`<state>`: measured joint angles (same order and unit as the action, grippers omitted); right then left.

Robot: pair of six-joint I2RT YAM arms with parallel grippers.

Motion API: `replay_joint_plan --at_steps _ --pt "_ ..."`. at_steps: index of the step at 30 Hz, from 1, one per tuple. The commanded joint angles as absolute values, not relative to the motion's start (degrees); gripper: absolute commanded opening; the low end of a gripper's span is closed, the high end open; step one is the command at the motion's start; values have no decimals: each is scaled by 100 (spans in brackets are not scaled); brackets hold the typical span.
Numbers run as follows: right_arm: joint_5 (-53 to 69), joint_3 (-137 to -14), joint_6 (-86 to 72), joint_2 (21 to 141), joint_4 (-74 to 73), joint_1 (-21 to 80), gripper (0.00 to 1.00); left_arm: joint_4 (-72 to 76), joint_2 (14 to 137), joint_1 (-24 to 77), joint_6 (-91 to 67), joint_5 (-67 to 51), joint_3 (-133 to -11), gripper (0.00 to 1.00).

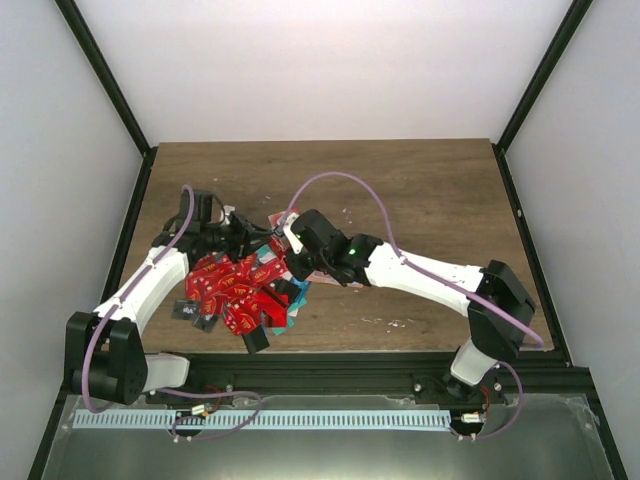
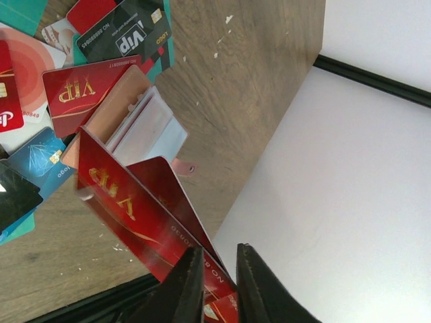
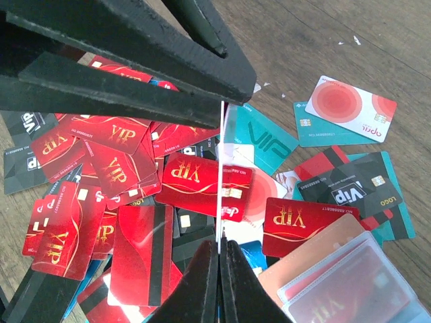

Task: Put the credit cards into the card holder
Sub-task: Pick up the credit card from the center of the board.

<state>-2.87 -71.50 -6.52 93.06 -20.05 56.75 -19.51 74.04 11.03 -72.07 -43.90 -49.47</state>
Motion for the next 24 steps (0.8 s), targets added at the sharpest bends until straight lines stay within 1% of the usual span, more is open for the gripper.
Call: replay_joint_plan --at_steps 1,6,13,18,21,24 --pt "-349 -7406 -731 9387 -1921 5783 1 -1902 7342 1116 -7314 -4411 -4933 13" --pt "-385 -7506 -874 9551 -2069 5783 1 -2034 7288 1116 -7225 -4361 -4944 4" --pt "-475 -7651 -1158 9707 -2173 5783 1 -2619 7181 1070 -6880 -4130 -4959 4" --pt "-453 -7666 -1282 9832 -2289 5783 1 -2671 7079 998 -6811 -4140 -4936 4" --pt "-390 -7656 -1349 9931 -2329 5777 9 -2766 7043 989 -6737 -4133 -4949 4" --pt "-67 -7441 -1388 9985 -2086 5783 17 -2947 7015 976 -6567 -4088 -4899 4"
